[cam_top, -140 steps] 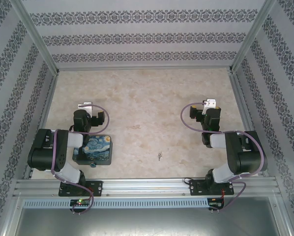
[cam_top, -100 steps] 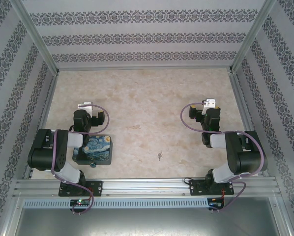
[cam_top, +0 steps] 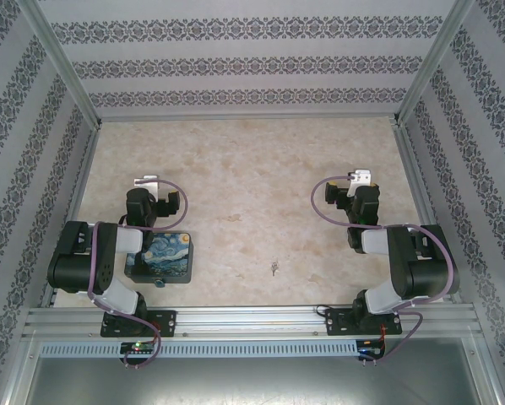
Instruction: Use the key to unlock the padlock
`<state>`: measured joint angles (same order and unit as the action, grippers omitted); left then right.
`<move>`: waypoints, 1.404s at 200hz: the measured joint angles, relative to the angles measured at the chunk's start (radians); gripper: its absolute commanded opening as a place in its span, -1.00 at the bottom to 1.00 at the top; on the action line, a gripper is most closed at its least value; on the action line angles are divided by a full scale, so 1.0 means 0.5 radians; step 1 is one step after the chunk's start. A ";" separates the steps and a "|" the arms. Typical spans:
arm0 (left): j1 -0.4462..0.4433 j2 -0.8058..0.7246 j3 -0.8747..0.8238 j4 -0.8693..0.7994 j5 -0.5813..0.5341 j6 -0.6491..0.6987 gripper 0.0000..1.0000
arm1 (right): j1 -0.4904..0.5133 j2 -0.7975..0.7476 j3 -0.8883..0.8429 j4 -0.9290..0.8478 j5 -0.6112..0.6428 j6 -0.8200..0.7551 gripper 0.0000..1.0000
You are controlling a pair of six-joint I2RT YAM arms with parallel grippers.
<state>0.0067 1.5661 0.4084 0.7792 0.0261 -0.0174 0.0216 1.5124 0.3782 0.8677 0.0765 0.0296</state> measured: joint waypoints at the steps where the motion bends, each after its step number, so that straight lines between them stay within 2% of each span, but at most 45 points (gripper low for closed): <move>1: 0.000 0.000 0.000 0.000 0.000 -0.001 0.99 | 0.000 -0.002 0.001 -0.003 0.000 0.000 0.96; 28: 0.000 -0.018 0.011 -0.039 -0.050 -0.011 0.99 | 0.000 -0.133 0.029 -0.197 0.020 0.011 0.96; 48: 0.000 -0.104 0.102 -0.228 -0.119 -0.027 0.99 | -0.001 -0.343 0.118 -0.462 0.043 0.079 0.96; 69: 0.000 -0.242 0.256 -0.472 -0.243 -0.087 0.99 | -0.037 -0.529 0.285 -0.758 0.018 0.300 0.96; 100: 0.001 -0.542 0.494 -0.970 -0.439 -0.348 0.99 | -0.168 -0.583 0.468 -0.994 -0.351 0.672 0.96; 128: 0.003 -0.735 0.766 -1.588 -0.531 -0.669 0.99 | -0.127 -0.523 0.539 -1.145 -0.771 0.983 0.82; 156: 0.004 -0.857 0.894 -2.148 -0.525 -0.945 0.99 | 0.127 -0.479 0.624 -1.389 -0.973 1.165 0.77; 197: 0.004 -1.095 0.739 -2.729 -0.486 -1.203 0.99 | 0.751 -0.480 0.764 -1.711 -0.939 1.290 0.73; 245: 0.004 -1.301 0.487 -2.922 -0.389 -1.361 0.99 | 1.320 -0.298 0.964 -1.859 -0.856 1.427 0.70; 281: 0.004 -1.323 0.391 -2.956 -0.291 -1.376 0.99 | 1.585 -0.012 1.113 -1.859 -0.861 1.526 0.59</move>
<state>0.0086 0.9047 0.6037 -0.6991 -0.1196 -0.7055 0.8143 1.5063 0.9348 -0.0620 -0.3538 0.7925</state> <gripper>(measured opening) 0.997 0.813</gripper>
